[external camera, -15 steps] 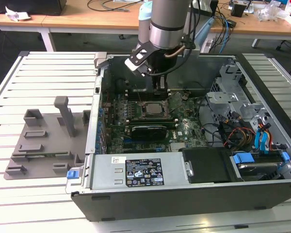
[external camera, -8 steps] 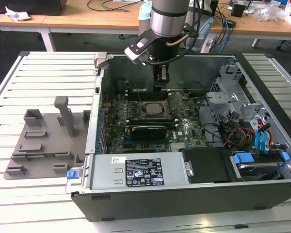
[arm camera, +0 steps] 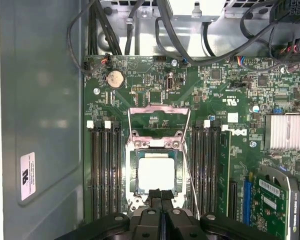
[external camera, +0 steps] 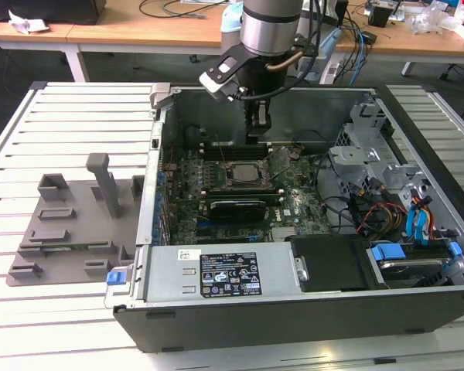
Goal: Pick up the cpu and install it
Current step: 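Close the cpu cover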
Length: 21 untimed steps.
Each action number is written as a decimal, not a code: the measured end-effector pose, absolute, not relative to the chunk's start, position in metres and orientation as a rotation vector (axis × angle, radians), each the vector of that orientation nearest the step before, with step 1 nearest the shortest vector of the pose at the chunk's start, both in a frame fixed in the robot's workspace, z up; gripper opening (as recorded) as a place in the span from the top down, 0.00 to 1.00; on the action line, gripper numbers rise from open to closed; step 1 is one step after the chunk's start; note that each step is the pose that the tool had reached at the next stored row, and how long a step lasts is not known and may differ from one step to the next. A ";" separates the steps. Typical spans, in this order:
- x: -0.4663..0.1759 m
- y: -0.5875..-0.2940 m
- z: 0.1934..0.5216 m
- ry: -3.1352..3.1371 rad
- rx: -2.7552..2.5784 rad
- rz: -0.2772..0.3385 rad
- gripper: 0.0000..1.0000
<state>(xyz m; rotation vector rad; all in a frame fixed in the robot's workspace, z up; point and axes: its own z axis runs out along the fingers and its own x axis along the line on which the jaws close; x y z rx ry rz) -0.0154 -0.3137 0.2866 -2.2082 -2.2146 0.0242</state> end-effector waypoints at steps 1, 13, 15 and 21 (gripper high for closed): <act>-0.014 -0.314 0.287 -2.215 -2.208 0.024 0.89; 0.072 -0.312 0.273 -2.210 -2.203 0.035 0.89; 0.076 -0.311 0.269 -2.209 -2.203 0.037 0.89; 0.079 -0.310 0.248 -2.209 -2.201 0.039 0.89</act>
